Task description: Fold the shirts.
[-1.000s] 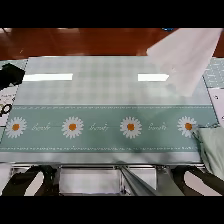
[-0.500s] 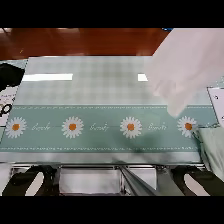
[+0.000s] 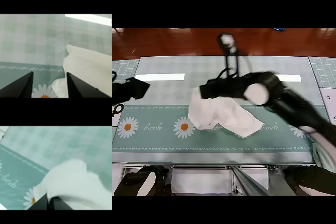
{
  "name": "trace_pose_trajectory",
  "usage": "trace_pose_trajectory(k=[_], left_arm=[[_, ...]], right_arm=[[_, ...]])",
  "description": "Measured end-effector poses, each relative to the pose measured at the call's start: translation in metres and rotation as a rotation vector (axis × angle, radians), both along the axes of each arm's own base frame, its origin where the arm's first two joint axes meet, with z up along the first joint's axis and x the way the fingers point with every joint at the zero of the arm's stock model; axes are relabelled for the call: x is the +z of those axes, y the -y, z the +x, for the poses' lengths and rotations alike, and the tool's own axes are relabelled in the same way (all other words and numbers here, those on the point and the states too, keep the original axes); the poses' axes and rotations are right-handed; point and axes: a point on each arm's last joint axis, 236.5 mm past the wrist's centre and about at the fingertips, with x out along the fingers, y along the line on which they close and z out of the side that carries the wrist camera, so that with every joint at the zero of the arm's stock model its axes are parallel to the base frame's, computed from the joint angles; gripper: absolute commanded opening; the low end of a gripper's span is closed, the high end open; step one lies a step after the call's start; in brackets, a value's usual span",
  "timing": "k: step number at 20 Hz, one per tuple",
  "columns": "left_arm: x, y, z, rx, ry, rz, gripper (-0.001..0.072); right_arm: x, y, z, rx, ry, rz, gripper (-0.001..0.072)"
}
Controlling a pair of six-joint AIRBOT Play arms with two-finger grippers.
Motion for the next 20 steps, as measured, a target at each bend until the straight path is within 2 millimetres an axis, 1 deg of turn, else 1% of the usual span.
trace_pose_trajectory(k=[1, 2, 3, 4, 5, 6, 7, 8, 9, 10, 11, 12, 14, 15, 16, 17, 18, 20], left_arm=[[-0.013, 0.0, -0.002, -0.012, -0.03, 0.009, 0.0505], [-0.027, 0.001, -0.004, -0.022, -0.061, 0.014, 0.0505], [-0.039, 0.001, -0.005, -0.03, -0.092, 0.018, 0.0505], [-0.051, 0.001, -0.007, -0.038, -0.126, 0.021, 0.0505], [-0.061, 0.001, -0.009, -0.044, -0.155, 0.022, 0.0505], [-0.069, 0.001, -0.011, -0.049, -0.185, 0.023, 0.0505], [-0.075, -0.001, -0.013, -0.05, -0.206, 0.024, 0.0505], [-0.081, -0.002, -0.015, -0.051, -0.229, 0.024, 0.0505], [-0.09, -0.002, -0.02, -0.056, -0.264, 0.021, 0.0505], [-0.099, 0.001, -0.026, -0.062, -0.295, 0.009, 0.0505], [-0.11, 0.006, -0.033, -0.071, -0.333, -0.016, 0.0505], [-0.122, 0.013, -0.04, -0.088, -0.367, -0.048, 0.0505], [-0.145, 0.038, -0.057, -0.149, -0.42, -0.146, 0.0505], [-0.153, 0.049, -0.06, -0.176, -0.422, -0.19, 0.0505], [-0.159, 0.06, -0.063, -0.199, -0.419, -0.235, 0.0505], [-0.161, 0.067, -0.06, -0.207, -0.399, -0.274, 0.0505], [-0.162, 0.075, -0.058, -0.225, -0.381, -0.311, 0.0505], [-0.157, 0.091, -0.046, -0.252, -0.321, -0.375, 0.0506]], right_arm=[[-0.02, -0.016, -0.001, 0.007, -0.04, 0.014, 0.0416], [-0.034, -0.029, 0.0, 0.02, -0.07, 0.026, 0.0416], [-0.039, -0.039, 0.002, 0.036, -0.088, 0.044, 0.0415], [-0.037, -0.041, 0.009, 0.047, -0.098, 0.059, 0.0415], [-0.029, -0.036, 0.02, 0.046, -0.099, 0.069, 0.0415], [-0.018, -0.021, 0.034, 0.035, -0.095, 0.071, 0.0414], [-0.005, 0.003, 0.049, 0.016, -0.089, 0.062, 0.0414], [0.008, 0.037, 0.064, -0.019, -0.08, 0.039, 0.0414], [0.016, 0.075, 0.075, -0.06, -0.08, -0.003, 0.0413], [0.016, 0.123, 0.081, -0.116, -0.096, -0.061, 0.0413], [0.011, 0.168, 0.079, -0.177, -0.119, -0.113, 0.0413], [0.002, 0.214, 0.071, -0.25, -0.154, -0.152, 0.0413], [-0.029, 0.288, 0.04, -0.393, -0.235, -0.199, 0.0407], [-0.048, 0.315, 0.022, -0.459, -0.275, -0.2, 0.0407], [-0.066, 0.334, 0.002, -0.51, -0.316, -0.19, 0.0407], [-0.086, 0.349, -0.019, -0.554, -0.356, -0.171, 0.0407], [-0.104, 0.359, -0.037, -0.591, -0.394, -0.149, 0.0407], [-0.133, 0.367, -0.065, -0.634, -0.454, -0.111, 0.0407]])
